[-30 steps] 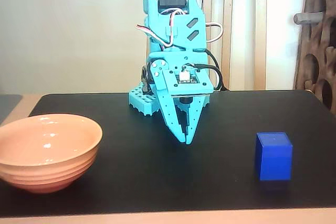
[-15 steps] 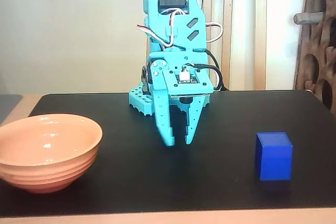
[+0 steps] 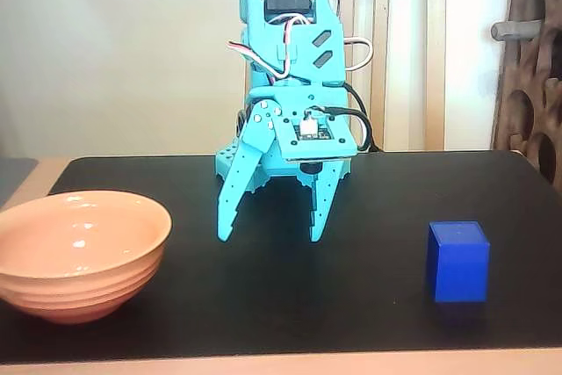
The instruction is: Place the blue cube in the orange bowl.
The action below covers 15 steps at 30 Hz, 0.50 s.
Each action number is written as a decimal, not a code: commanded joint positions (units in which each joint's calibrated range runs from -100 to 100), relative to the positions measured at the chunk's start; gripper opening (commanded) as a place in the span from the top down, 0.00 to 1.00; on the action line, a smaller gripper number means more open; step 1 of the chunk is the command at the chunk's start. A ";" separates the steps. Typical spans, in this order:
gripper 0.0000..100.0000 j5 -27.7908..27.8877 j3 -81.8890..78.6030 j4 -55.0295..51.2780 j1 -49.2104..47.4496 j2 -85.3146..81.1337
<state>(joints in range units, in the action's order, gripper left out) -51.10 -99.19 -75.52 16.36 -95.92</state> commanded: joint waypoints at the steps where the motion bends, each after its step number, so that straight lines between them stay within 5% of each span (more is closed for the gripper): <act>1: 0.65 -0.50 2.64 -0.27 0.99 0.69; 15: 0.65 -0.03 2.64 4.87 0.99 1.29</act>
<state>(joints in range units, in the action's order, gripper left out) -51.10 -99.19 -74.99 16.36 -95.92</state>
